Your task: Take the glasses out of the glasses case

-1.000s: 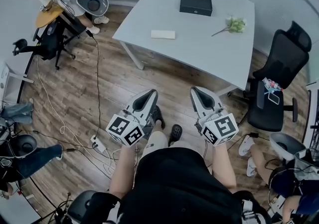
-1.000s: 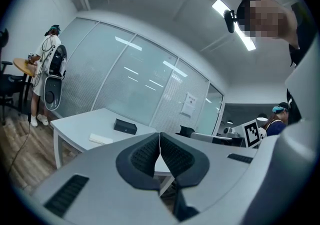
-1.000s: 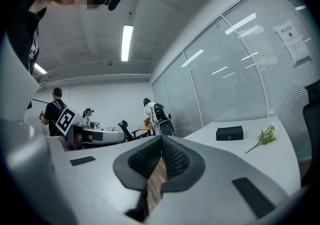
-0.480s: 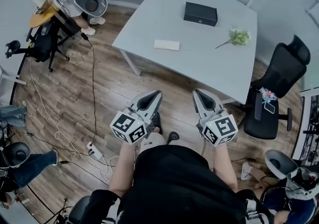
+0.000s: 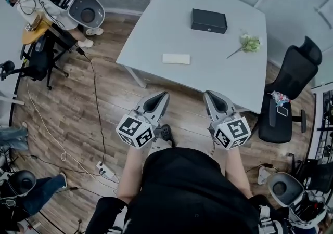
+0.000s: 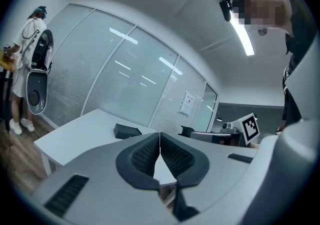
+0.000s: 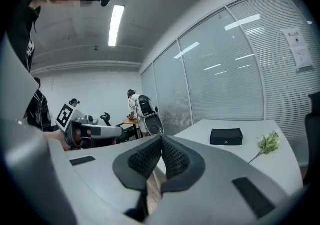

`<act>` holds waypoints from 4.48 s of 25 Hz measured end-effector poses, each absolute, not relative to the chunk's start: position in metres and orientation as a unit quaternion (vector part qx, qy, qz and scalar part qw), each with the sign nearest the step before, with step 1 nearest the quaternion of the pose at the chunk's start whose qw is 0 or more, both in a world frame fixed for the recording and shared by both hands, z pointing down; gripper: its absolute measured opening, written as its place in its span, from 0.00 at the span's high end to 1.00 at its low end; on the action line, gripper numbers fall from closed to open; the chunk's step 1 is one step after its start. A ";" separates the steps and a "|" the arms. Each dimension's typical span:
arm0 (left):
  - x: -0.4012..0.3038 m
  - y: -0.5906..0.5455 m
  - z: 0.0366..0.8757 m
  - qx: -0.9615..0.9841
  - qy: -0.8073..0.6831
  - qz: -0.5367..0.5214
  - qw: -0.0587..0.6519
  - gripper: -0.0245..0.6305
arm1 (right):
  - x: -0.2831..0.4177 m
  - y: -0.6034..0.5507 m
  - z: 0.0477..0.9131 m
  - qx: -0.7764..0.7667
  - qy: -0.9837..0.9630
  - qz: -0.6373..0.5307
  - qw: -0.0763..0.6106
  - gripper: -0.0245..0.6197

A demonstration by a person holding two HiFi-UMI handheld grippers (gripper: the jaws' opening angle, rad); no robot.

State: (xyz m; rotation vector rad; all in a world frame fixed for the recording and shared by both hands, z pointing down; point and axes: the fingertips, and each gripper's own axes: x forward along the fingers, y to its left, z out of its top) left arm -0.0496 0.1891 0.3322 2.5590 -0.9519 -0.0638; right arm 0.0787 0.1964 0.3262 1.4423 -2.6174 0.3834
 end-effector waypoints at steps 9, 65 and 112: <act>-0.070 0.151 0.348 0.925 -0.313 -0.012 0.215 0.93 | 0.057 0.165 0.337 0.505 -0.850 0.135 0.067 0.94; -0.024 -0.085 0.473 0.854 -0.413 0.112 0.295 0.93 | 0.078 -0.111 0.475 0.341 -0.896 0.135 0.252 0.87; -0.035 -0.124 0.681 0.796 -0.379 0.300 0.364 0.93 | 0.052 -0.131 0.672 0.229 -0.809 -0.074 0.537 0.57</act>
